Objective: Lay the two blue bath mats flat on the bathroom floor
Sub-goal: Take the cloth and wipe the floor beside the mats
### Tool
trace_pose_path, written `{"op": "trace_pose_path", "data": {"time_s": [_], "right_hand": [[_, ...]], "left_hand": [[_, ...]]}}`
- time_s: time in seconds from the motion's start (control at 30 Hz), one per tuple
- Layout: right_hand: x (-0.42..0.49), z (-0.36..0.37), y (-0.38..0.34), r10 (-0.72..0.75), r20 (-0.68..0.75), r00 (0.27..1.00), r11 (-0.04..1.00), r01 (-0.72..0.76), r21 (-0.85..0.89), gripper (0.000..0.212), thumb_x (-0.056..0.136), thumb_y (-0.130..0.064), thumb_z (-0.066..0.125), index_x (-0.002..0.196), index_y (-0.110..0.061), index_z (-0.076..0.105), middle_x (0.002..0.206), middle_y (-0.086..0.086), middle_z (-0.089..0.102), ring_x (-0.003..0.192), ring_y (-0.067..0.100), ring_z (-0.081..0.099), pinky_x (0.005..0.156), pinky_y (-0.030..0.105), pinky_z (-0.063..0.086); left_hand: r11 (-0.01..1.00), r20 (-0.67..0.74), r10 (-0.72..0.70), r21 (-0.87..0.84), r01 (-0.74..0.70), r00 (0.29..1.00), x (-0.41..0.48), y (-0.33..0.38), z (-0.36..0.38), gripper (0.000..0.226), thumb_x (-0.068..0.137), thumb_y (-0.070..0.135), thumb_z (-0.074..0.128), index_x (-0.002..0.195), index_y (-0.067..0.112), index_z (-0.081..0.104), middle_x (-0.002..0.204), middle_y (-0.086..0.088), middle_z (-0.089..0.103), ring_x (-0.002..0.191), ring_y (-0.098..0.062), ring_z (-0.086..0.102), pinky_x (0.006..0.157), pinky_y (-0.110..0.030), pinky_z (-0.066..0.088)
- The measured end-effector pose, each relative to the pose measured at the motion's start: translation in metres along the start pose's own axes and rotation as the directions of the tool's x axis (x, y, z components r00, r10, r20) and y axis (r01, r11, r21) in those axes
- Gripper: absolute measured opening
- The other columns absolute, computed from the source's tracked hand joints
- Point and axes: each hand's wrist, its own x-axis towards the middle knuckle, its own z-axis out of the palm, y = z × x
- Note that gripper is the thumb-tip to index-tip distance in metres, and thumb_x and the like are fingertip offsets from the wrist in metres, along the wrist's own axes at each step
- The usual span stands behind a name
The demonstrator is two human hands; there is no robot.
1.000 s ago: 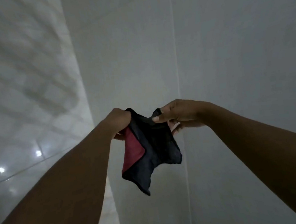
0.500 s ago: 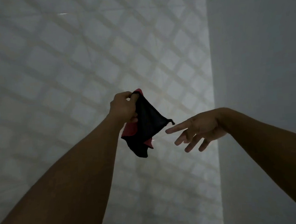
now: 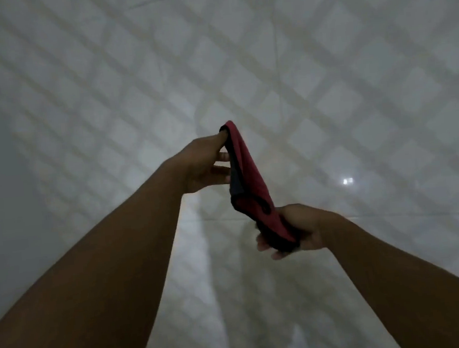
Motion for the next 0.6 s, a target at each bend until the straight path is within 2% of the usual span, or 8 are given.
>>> {"op": "trace_pose_path", "data": {"time_s": [0.07,0.13,0.2,0.27,0.33,0.43,0.53,0.6], "right_hand": [[0.021,0.016,-0.011,-0.080,-0.069,0.994,0.995,0.084,0.061,0.034,0.104,-0.029,0.053,0.121,-0.002,0.063,0.116,0.016,0.072,0.097,0.027,0.070,0.090,0.049,0.057],[0.037,0.025,-0.023,-0.133,-0.097,0.986,0.988,0.125,-0.090,0.032,0.101,-0.037,0.058,0.120,-0.012,0.065,0.123,0.007,0.070,0.105,0.024,0.067,0.089,0.041,0.055],[0.051,0.029,-0.031,-0.198,-0.105,0.975,0.947,0.162,-0.278,0.034,0.098,-0.041,0.059,0.121,-0.016,0.065,0.122,0.004,0.067,0.114,0.026,0.062,0.091,0.040,0.049],[0.066,0.034,-0.036,-0.263,-0.066,0.963,0.930,0.234,-0.285,0.030,0.099,-0.035,0.059,0.120,-0.015,0.065,0.122,0.007,0.067,0.113,0.028,0.062,0.090,0.040,0.050],[0.076,0.048,-0.036,-0.301,0.024,0.953,0.924,0.297,-0.240,0.018,0.099,-0.025,0.060,0.112,-0.015,0.068,0.119,0.011,0.071,0.107,0.027,0.066,0.088,0.041,0.054],[0.086,0.082,-0.032,-0.361,0.109,0.926,0.889,0.377,-0.259,0.005,0.091,-0.016,0.071,0.096,-0.014,0.071,0.108,0.014,0.073,0.100,0.029,0.070,0.089,0.047,0.059],[0.085,0.127,-0.026,-0.382,0.125,0.916,0.880,0.402,-0.255,0.020,0.076,-0.017,0.086,0.086,-0.011,0.070,0.096,0.013,0.073,0.094,0.029,0.072,0.085,0.050,0.062],[0.081,0.160,-0.024,-0.380,0.173,0.909,0.878,0.413,-0.240,0.026,0.070,-0.017,0.090,0.079,-0.010,0.066,0.094,0.014,0.073,0.091,0.028,0.071,0.082,0.047,0.062]], "left_hand": [[0.999,-0.090,-0.054,0.000,0.055,0.994,-0.012,-0.007,-0.023,0.043,0.102,0.047,0.052,0.113,0.008,0.067,0.095,-0.011,0.068,0.080,-0.028,0.074,0.078,-0.041,0.062],[0.995,-0.189,-0.099,-0.041,0.093,0.977,-0.027,-0.018,-0.045,0.036,0.102,0.043,0.057,0.109,0.009,0.068,0.095,-0.011,0.068,0.079,-0.027,0.075,0.077,-0.040,0.061],[0.988,-0.285,-0.131,-0.113,0.102,0.950,-0.047,-0.034,-0.066,0.028,0.102,0.034,0.059,0.110,0.009,0.068,0.097,-0.011,0.067,0.081,-0.026,0.074,0.078,-0.039,0.060],[0.973,-0.391,-0.163,-0.215,0.082,0.906,-0.070,-0.055,-0.082,0.025,0.102,0.023,0.056,0.117,0.006,0.066,0.098,-0.012,0.066,0.080,-0.025,0.072,0.074,-0.036,0.060],[0.949,-0.489,-0.205,-0.312,0.050,0.848,-0.098,-0.077,-0.092,0.026,0.098,0.012,0.050,0.118,0.003,0.064,0.098,-0.015,0.066,0.080,-0.025,0.069,0.075,-0.037,0.062],[0.922,-0.625,-0.280,-0.385,0.024,0.729,-0.144,-0.106,-0.104,0.027,0.089,0.002,0.041,0.103,0.003,0.064,0.093,-0.017,0.065,0.079,-0.027,0.064,0.082,-0.038,0.058],[0.917,-0.709,-0.334,-0.396,0.041,0.621,-0.194,-0.124,-0.115,0.025,0.075,0.001,0.043,0.091,0.005,0.062,0.086,-0.014,0.059,0.068,-0.023,0.058,0.067,-0.032,0.056],[0.917,-0.749,-0.358,-0.393,0.062,0.558,-0.229,-0.129,-0.124,0.028,0.067,0.006,0.047,0.091,0.006,0.061,0.083,-0.011,0.054,0.064,-0.020,0.053,0.061,-0.031,0.051]]}}
